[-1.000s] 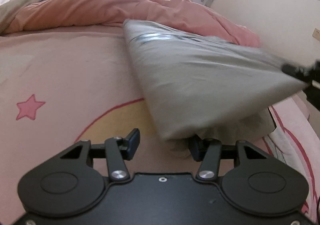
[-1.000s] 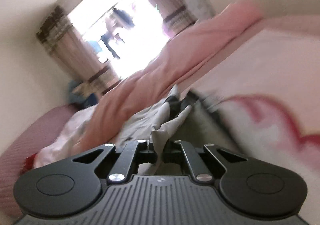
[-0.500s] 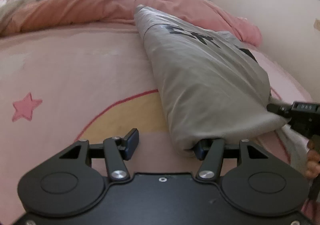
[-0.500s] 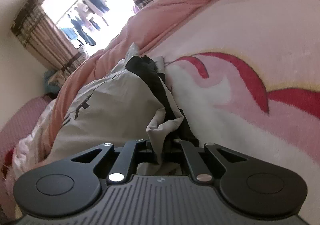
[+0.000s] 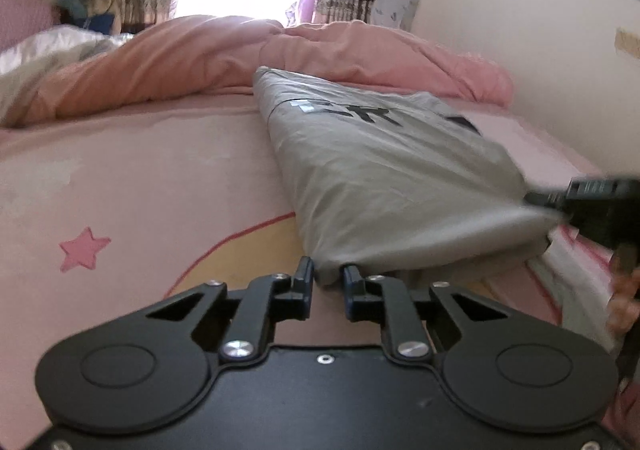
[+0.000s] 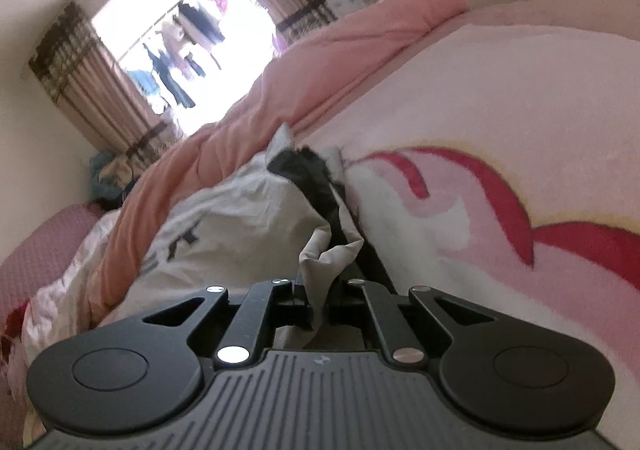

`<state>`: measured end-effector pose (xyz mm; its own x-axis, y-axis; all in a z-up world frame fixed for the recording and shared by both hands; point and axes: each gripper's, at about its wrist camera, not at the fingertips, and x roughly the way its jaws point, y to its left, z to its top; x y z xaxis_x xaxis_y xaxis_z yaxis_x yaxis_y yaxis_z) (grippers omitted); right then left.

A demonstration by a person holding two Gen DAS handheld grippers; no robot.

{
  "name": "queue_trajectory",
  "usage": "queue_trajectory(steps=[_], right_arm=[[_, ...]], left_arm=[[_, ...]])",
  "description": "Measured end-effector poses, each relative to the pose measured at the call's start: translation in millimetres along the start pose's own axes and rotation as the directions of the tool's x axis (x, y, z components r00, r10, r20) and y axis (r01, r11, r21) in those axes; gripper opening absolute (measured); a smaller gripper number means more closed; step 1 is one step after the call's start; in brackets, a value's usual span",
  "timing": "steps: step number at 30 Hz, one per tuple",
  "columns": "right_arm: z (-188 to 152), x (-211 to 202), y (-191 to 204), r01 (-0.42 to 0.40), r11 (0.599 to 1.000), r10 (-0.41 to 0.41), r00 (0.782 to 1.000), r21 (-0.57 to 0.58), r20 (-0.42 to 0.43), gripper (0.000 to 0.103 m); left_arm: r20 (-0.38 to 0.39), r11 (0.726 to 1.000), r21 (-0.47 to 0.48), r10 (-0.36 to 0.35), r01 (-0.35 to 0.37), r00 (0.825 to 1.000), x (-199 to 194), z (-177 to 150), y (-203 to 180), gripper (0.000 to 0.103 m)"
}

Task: Fold large clothes

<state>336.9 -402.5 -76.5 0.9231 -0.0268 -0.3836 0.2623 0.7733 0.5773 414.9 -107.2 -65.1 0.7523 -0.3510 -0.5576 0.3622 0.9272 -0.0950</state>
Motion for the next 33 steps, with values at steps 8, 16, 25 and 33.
queue_trajectory(steps=[8, 16, 25, 33], right_arm=[[-19, 23, -14, 0.034, 0.999, -0.034, 0.998, -0.002, -0.048, 0.005], [-1, -3, -7, 0.061, 0.997, -0.063, 0.998, -0.052, -0.027, 0.035], [-5, -33, 55, 0.001, 0.932, 0.009, 1.000, -0.363, 0.027, 0.031], [-22, 8, 34, 0.095, 0.927, -0.126, 0.990, -0.363, -0.064, 0.003]], left_arm=[[-0.086, 0.999, -0.036, 0.000, -0.003, 0.996, 26, -13, 24, 0.040], [-0.095, 0.999, -0.041, -0.004, 0.000, 0.995, -13, 3, 36, 0.040], [0.018, 0.986, -0.079, -0.148, 0.149, 0.989, -20, 39, 22, 0.042], [-0.046, 0.980, -0.093, -0.183, 0.179, 0.982, 12, 16, 14, 0.039]])
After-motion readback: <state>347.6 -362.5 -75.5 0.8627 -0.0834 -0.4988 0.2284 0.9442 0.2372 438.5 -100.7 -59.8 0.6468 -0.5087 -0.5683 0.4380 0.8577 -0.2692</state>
